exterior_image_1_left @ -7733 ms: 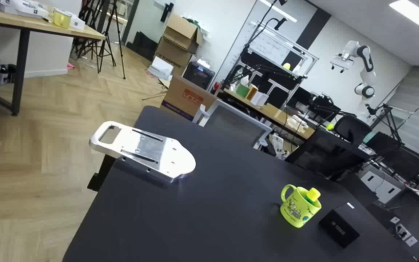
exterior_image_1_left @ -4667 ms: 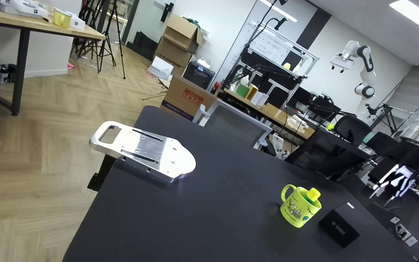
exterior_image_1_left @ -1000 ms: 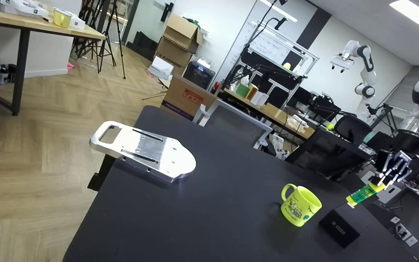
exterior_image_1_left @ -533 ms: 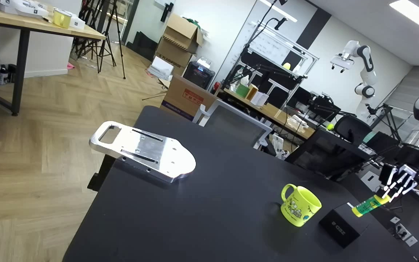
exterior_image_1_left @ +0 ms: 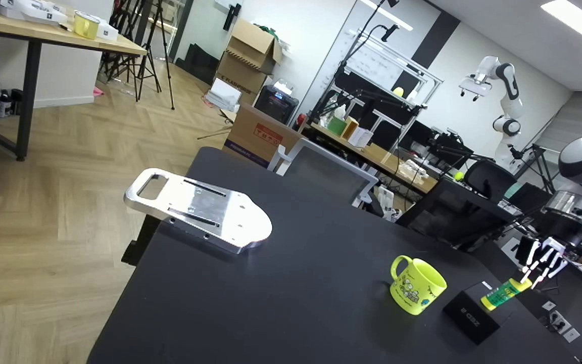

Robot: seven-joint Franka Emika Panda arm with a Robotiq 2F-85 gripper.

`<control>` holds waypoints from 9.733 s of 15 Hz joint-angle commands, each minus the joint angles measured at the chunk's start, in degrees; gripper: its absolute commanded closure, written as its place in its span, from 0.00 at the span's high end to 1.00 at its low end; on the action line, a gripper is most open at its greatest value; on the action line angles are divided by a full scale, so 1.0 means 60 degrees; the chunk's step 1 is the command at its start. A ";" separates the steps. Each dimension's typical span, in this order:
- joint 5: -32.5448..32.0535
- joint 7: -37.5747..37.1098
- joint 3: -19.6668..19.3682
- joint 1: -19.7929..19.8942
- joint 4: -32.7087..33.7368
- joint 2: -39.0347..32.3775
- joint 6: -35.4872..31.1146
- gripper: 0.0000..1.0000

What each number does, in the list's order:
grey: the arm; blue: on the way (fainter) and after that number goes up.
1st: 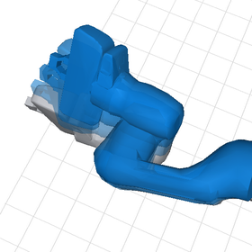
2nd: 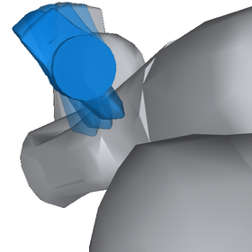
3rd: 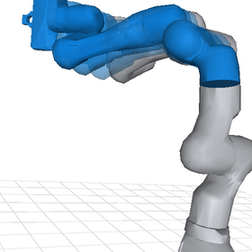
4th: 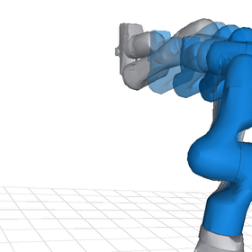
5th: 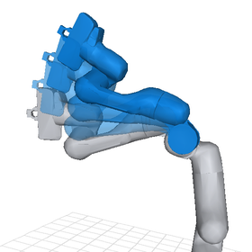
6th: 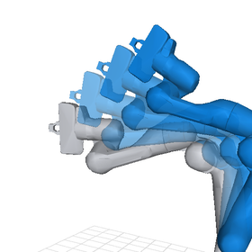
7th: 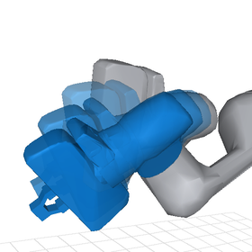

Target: Remove the glue stick from the cup,place it on the box then the table,back into the cup and lastly on the table

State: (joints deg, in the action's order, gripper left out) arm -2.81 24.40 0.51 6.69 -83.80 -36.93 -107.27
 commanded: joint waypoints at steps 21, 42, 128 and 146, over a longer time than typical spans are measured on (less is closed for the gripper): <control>-0.0314 -0.0008 0.0085 -0.0203 0.0001 0.0674 0.0012 1.00; -0.0337 -0.0045 0.0074 -0.0169 0.0231 -0.0109 0.0322 0.19; -0.0030 0.0510 -0.0116 0.0602 -0.0894 0.1247 -0.1195 0.09; -0.0058 0.0531 0.1300 -0.1703 -0.2509 0.2301 -0.1500 0.09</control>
State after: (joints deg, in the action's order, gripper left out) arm -3.35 28.04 8.14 -3.96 -95.55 -25.21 -116.47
